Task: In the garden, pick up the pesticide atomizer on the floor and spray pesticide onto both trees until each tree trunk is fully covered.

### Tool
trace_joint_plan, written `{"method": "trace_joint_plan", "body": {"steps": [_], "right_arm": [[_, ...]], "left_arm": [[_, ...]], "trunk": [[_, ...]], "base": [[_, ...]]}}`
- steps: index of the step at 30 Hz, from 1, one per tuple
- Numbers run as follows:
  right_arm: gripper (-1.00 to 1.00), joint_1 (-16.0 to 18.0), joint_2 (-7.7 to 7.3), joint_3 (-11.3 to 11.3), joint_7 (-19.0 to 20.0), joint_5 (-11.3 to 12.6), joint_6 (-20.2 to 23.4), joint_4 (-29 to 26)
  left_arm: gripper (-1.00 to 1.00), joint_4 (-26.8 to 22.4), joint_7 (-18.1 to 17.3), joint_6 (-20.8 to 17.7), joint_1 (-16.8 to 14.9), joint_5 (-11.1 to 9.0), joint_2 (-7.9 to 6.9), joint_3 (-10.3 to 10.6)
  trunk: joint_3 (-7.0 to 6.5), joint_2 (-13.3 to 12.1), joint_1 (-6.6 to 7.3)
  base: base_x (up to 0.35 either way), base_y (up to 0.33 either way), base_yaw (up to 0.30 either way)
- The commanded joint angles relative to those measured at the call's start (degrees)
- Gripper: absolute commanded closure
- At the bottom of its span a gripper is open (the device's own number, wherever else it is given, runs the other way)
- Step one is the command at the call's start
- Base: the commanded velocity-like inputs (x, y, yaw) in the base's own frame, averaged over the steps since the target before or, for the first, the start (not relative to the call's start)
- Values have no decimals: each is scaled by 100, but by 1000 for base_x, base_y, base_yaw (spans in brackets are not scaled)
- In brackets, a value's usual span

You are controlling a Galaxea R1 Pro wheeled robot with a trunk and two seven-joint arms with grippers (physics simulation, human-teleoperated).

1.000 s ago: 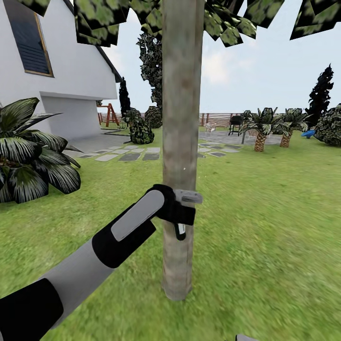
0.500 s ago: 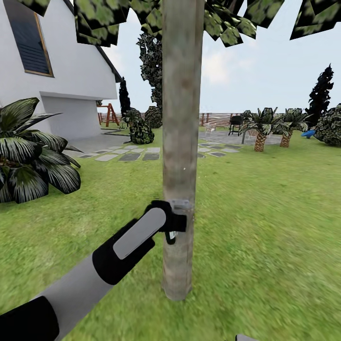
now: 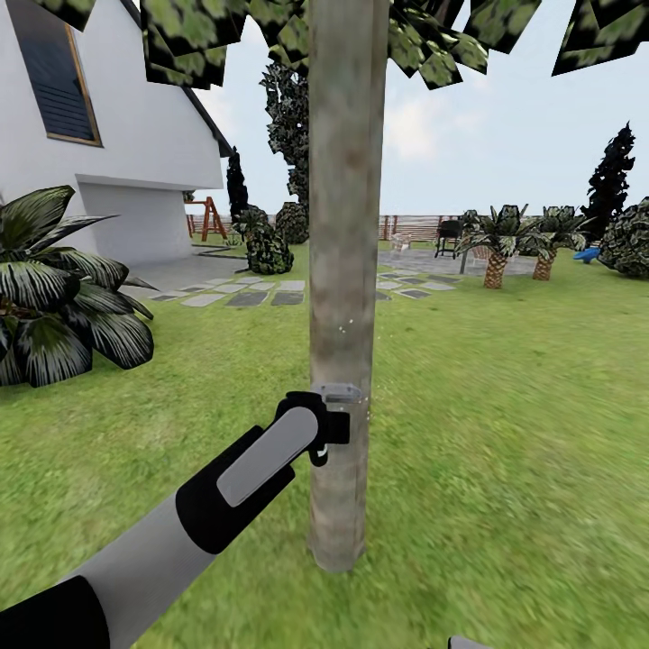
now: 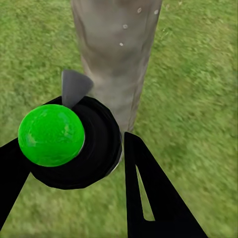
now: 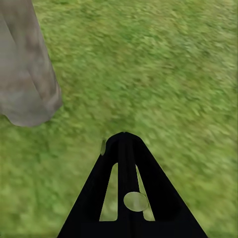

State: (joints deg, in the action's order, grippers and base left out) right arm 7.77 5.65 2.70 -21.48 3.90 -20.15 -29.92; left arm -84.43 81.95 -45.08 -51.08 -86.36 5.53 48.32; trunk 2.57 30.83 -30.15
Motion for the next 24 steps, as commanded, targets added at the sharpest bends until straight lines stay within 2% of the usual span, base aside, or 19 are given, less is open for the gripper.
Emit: {"method": "trace_joint_plan", "body": {"steps": [1,10,15,20,24], "right_arm": [[100,5,-3,29,-29,39,-24,1],[100,5,-3,29,-32,36,-24,0],[100,5,-3,29,-30,35,-24,0],[100,4,-3,29,-30,34,-24,2],[100,5,-3,30,-31,33,-24,3]], "left_arm": [[100,-3,51,-54,-8,-39,1,2],[100,-3,104,-49,-7,-31,-1,-19],[100,18,127,-6,17,-36,-86,-40],[100,23,128,89,34,-38,-137,-214],[100,91,96,82,36,-38,-140,-256]], "trunk": [[12,11,-3],[12,11,-3],[12,11,-3],[12,11,-3],[12,11,-3]], "base": [[0,0,0],[0,0,0],[0,0,0],[0,0,0],[0,0,0]]}}
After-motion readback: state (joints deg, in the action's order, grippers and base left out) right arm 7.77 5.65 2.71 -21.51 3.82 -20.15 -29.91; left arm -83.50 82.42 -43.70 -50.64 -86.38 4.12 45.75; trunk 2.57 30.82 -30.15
